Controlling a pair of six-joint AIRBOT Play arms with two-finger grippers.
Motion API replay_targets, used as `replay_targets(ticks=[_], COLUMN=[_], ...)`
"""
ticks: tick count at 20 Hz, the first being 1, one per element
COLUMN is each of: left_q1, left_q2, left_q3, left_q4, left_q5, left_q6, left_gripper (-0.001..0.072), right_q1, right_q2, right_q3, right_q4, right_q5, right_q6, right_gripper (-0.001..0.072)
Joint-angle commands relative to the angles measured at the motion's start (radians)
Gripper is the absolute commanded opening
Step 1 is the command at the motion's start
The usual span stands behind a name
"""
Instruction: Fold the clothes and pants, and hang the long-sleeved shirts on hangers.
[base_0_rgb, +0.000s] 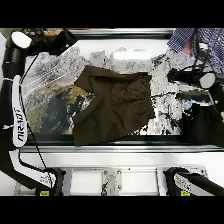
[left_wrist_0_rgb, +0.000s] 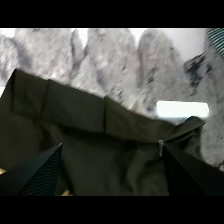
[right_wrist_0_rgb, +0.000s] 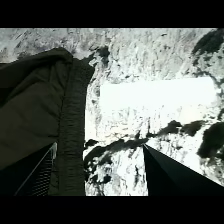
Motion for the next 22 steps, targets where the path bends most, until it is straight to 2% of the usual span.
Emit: replay_targets(ticks=[1,4,8,12,15,18,19,22], left_q1=[0.045,0.043,0.042,0.039,0.000,-0.019,-0.019,-0.005], left_q2=[0.113,0.259,0.366,0.372,0.372,0.315,0.278,0.182], left_q3=[-0.206,-0.583,-0.972,-1.107,-1.114,-1.024,-0.973,-0.768], left_q4=[0.201,0.206,0.207,0.120,0.119,0.121,0.122,0.124], left_q5=[-0.193,-0.181,-0.018,0.090,0.207,0.252,0.247,0.243], left_q6=[-0.018,0.012,0.008,0.022,0.019,0.017,0.019,0.020], left_gripper=[0.0656,0.0657,0.0657,0.0657,0.0654,0.0192,0.0003,0.0004], right_q1=[-0.041,-0.040,-0.039,-0.029,-0.023,-0.023,-0.023,-0.023], right_q2=[0.053,0.084,0.098,0.096,0.095,0.095,0.096,0.096], right_q3=[-0.009,-0.067,-0.118,-0.120,-0.120,-0.120,-0.120,-0.120], right_q4=[-0.005,0.006,0.051,0.059,0.059,0.059,0.058,0.058], right_q5=[0.162,0.261,0.272,0.272,0.269,0.270,0.270,0.273], right_q6=[-0.032,-0.053,-0.054,-0.054,-0.053,-0.053,-0.053,-0.053], right_gripper=[0.0588,0.0588,0.0588,0.0587,0.0587,0.0587,0.0587,0.0587])
